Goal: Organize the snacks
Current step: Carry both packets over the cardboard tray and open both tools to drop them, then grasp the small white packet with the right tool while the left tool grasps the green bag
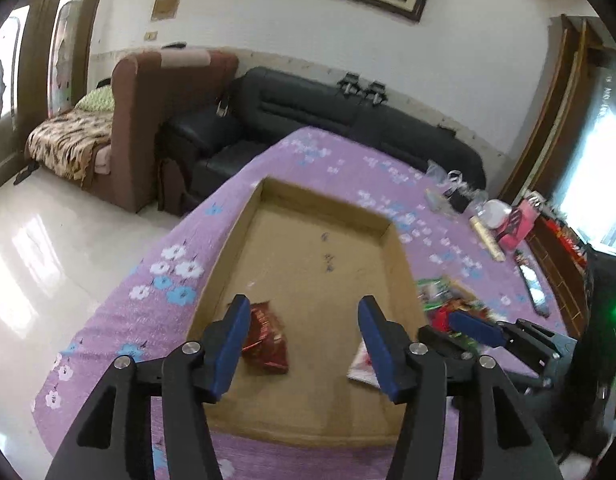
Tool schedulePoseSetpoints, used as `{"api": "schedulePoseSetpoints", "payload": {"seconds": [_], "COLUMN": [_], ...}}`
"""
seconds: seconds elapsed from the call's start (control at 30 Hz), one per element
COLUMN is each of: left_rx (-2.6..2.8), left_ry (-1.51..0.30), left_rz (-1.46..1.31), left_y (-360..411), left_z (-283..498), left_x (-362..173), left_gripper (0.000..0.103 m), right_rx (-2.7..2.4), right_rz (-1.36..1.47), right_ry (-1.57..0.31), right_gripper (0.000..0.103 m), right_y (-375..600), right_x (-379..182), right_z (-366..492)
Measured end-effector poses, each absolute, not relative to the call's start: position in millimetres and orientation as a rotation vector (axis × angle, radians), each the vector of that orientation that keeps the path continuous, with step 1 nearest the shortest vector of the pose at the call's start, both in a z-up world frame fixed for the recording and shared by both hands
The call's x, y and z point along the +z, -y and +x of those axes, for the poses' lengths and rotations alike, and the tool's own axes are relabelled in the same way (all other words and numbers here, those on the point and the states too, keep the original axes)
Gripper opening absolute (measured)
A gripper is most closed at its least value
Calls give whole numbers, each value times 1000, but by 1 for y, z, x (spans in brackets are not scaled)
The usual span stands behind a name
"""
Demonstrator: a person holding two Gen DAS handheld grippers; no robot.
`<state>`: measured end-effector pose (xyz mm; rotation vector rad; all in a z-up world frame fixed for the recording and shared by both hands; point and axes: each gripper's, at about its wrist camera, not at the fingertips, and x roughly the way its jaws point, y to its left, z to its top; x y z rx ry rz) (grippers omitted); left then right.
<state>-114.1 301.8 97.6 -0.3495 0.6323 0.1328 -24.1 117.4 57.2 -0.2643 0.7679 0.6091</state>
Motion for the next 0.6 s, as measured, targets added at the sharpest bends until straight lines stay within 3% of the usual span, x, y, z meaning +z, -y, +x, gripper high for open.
{"api": "schedulePoseSetpoints", "payload": {"seconds": [0.17,0.37,0.6], "left_rx": [73,-30,-131], "left_ry": [-583,-628,-714], "left_rz": [-333,-298,-235], "left_y": [-271,-225,-171], "left_z": [-117,-99,-81], "left_x": [114,103,83], "left_gripper": [69,69,69], "right_rx": [506,343,398], "right_rz": [-113,38,128], "right_ry": [-781,-863,-904], "right_gripper": [41,41,41], "right_y": [-30,75,98], "right_x": [72,49,26], "right_z": [9,49,64]}}
